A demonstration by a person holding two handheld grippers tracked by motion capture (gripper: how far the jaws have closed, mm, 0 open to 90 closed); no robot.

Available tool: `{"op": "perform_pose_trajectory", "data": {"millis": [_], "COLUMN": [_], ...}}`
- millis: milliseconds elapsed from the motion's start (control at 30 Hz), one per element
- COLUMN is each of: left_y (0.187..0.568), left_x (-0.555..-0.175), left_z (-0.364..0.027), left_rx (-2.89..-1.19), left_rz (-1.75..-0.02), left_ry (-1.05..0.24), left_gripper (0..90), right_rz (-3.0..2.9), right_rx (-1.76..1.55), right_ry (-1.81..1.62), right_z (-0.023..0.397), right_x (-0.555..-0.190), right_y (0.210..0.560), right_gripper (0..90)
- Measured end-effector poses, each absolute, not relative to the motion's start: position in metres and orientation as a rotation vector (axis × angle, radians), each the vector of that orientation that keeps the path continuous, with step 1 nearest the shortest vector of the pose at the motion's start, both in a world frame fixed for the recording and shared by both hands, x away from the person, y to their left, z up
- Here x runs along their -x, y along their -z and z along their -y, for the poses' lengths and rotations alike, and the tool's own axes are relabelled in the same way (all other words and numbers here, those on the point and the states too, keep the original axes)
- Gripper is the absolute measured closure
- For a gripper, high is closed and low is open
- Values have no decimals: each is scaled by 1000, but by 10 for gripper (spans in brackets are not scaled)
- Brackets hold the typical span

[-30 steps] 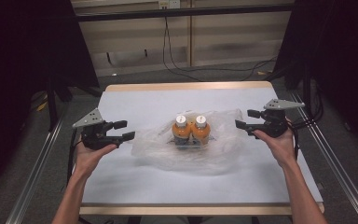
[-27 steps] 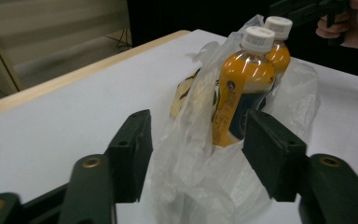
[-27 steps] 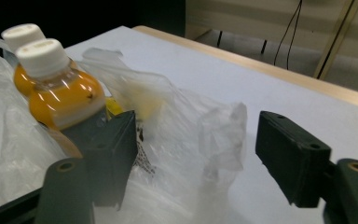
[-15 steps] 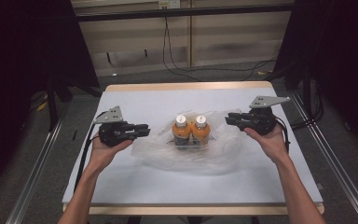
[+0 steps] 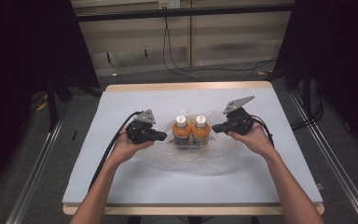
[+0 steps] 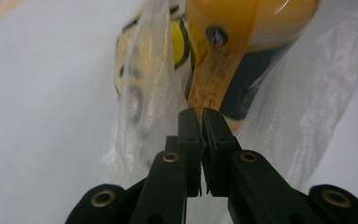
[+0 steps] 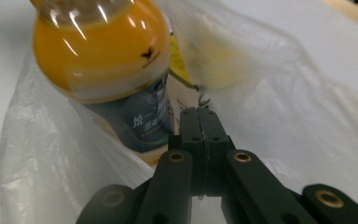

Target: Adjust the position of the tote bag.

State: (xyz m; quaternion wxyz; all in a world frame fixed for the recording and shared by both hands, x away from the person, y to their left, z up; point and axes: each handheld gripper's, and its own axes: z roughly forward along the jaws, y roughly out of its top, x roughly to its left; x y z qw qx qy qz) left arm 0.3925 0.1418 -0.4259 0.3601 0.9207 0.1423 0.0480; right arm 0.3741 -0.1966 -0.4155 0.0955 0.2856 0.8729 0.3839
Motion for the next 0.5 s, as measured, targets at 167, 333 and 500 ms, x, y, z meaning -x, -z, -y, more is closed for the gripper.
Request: {"op": "perform_pose_trajectory", "data": {"millis": [167,333,500], "left_y": [435,445,454], "left_x": [-392,-389,-388], "left_z": [-136,-135,-131], "left_rx": [-2445,-2460,-2513], "left_rz": [-345,-362,-356], "left_ry": [-112,-112,-112], "left_gripper": [868,867,868], "right_rz": [-2648,-2691,-2731], "right_rx": [-861,-867,-901], "right_ry": [-1043,-978,-882], "right_z": [194,191,189], "right_x": [-381,-381,-383], "right_y": [431,443,458], "right_gripper": [900,900,900]}}
